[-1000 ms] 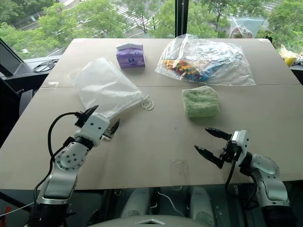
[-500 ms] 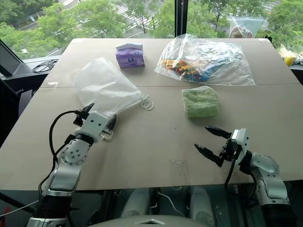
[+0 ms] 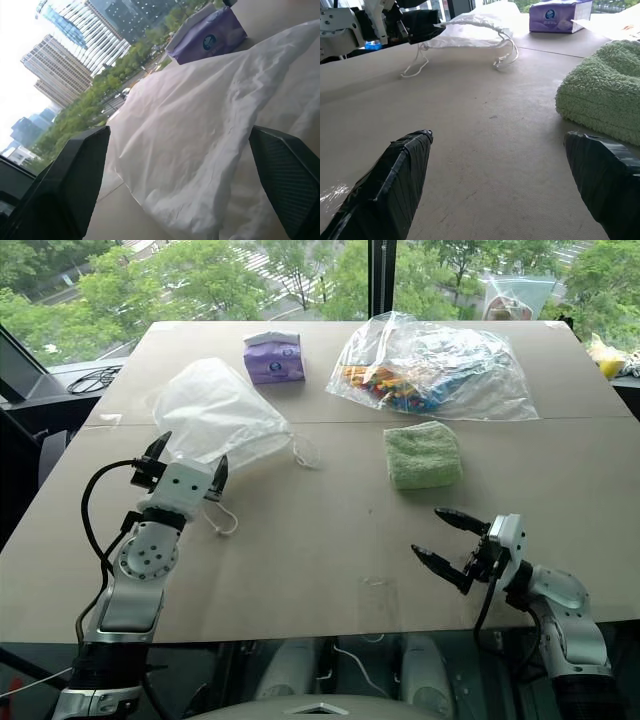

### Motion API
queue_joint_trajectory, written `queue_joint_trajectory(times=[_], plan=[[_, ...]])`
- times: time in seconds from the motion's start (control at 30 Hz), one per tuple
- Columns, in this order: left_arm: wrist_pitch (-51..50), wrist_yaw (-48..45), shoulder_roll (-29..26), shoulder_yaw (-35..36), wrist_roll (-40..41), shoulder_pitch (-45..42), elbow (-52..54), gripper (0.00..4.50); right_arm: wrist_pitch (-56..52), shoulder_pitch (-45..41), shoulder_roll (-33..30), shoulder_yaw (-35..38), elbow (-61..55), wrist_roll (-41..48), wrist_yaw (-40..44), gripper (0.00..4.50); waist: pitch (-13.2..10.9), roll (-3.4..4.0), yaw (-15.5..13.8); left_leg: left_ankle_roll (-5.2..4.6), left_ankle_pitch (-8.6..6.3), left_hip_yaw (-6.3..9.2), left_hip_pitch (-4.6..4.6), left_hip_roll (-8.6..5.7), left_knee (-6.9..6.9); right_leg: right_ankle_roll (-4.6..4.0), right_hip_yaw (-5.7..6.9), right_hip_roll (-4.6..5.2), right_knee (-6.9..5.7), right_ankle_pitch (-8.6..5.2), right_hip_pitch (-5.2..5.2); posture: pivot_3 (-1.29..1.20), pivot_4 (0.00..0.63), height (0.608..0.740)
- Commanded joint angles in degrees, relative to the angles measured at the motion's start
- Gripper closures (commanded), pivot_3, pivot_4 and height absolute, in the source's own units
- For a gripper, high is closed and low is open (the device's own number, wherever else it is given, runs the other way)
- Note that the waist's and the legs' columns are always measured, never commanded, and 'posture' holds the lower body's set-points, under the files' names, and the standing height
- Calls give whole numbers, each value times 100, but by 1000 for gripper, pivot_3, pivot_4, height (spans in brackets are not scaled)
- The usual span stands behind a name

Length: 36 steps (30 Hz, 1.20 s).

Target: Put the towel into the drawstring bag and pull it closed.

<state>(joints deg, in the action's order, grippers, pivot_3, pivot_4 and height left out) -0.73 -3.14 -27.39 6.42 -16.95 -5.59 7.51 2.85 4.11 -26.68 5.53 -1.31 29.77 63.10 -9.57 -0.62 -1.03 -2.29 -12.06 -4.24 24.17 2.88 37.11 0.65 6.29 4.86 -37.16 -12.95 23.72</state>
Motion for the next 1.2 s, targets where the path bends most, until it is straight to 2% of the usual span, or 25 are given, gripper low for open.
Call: queue_joint_trajectory(times=[0.03, 0.17, 0.27, 0.47, 0.5, 0.53, 0.77, 0.97, 1.2], plan=[[9, 151, -57, 72, -185, -150, -74, 20, 130, -72, 4, 94, -112, 36, -7, 0, 0, 0, 0, 0, 0, 0, 0, 0, 0, 0, 0, 0, 0, 0, 0, 0, 150, 740], [-100, 223, -99, -42, -366, -453, -594, 20, 152, -120, 21, 97, -70, 14, -15, 0, 0, 0, -1, 0, 0, 0, 0, -1, 0, 1, 0, -24, 0, 0, 0, 0, 150, 740], [-80, 275, -94, -96, -450, -678, -973, 808, 171, -119, 29, 101, -74, 3, -22, 0, 0, 0, -3, -2, 2, 1, 1, -1, 0, 1, 1, -26, -1, 1, 0, 0, 150, 740], [69, 409, -161, -76, -453, -965, -1472, 3599, 201, -70, -5, 168, -109, 13, -53, 0, 0, -1, 1, -5, 3, 0, 2, 0, 1, 22, -1, -25, 0, 13, 0, 0, 150, 740], [109, 427, -189, -62, -441, -987, -1557, 4225, 207, -60, -10, 170, -118, 14, -60, 0, 0, -1, 1, -6, 3, 0, 2, 0, 0, 22, -1, -25, 0, 13, 0, 0, 150, 740], [150, 440, -215, -52, -427, -1011, -1640, 4480, 212, -52, -13, 173, -125, 15, -72, 0, 0, -1, 2, -6, 3, 1, 2, 0, 0, 22, 0, -26, 0, 13, 0, 0, 150, 740], [407, 491, -328, -68, -380, -1145, -1874, 4480, 235, -49, -40, 186, -138, 17, -123, 0, 0, -1, 5, -4, 3, -1, 2, 2, 1, 22, -1, -24, 0, 13, 0, 0, 150, 740], [337, 393, -355, -61, -370, -1179, -1538, 4480, 232, -126, -42, 195, -143, 41, -139, 0, 0, -1, 5, -4, 2, 0, 2, 2, 1, 21, 0, -23, 0, 13, 0, 0, 150, 740], [-509, -56, -361, 32, -243, -1520, -693, 4480, -240, -513, -94, 200, -399, 423, -143, 0, -1, -2, 7, -3, 2, 0, 2, 2, 4, 19, 0, -25, -2, 15, 0, 0, 150, 740]])
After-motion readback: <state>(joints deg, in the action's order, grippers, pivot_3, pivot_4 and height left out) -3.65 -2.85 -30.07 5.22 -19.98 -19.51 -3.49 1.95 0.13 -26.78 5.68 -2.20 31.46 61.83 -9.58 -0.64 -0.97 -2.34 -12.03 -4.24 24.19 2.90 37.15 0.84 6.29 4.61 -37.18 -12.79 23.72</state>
